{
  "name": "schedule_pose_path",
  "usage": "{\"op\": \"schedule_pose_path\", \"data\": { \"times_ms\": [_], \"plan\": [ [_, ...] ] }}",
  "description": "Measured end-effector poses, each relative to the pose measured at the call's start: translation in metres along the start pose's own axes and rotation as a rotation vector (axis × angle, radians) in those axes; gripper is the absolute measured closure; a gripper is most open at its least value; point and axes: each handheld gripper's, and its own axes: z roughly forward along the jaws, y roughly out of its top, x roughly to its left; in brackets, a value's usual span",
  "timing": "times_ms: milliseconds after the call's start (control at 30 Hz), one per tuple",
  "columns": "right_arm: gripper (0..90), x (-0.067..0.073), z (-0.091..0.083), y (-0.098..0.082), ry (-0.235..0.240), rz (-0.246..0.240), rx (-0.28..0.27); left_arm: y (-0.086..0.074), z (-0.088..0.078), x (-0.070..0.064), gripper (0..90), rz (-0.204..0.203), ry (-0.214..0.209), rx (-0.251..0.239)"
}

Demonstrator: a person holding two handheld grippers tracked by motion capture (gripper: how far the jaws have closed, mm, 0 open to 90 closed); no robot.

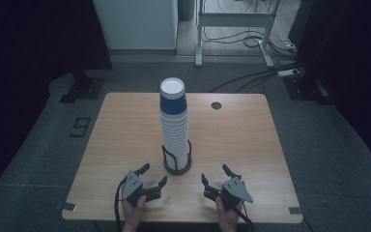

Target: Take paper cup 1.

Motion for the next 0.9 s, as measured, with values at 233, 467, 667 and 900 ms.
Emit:
{"op": "schedule_pose_path", "data": {
  "times_ms": [233,467,667,900],
  "plan": [
    [13.2,0.000,0.002,0.001,0.007,0.002,0.045,0.000,0.000,0.000,14.8,0.003,-0.007,-0.001],
    [14.4,0.003,0.003,0.002,0.036,-0.003,0.054,0.000,0.000,0.000,14.7,0.006,-0.023,-0.003],
    [17.1,0.003,0.004,0.007,0.080,0.023,0.059,0.000,-0.001,0.001,14.8,0.006,-0.028,-0.011],
    [17.5,0.005,0.005,0.016,0.112,0.036,0.045,-0.001,-0.002,0.001,14.7,0.007,-0.036,-0.015]
  ]
}}
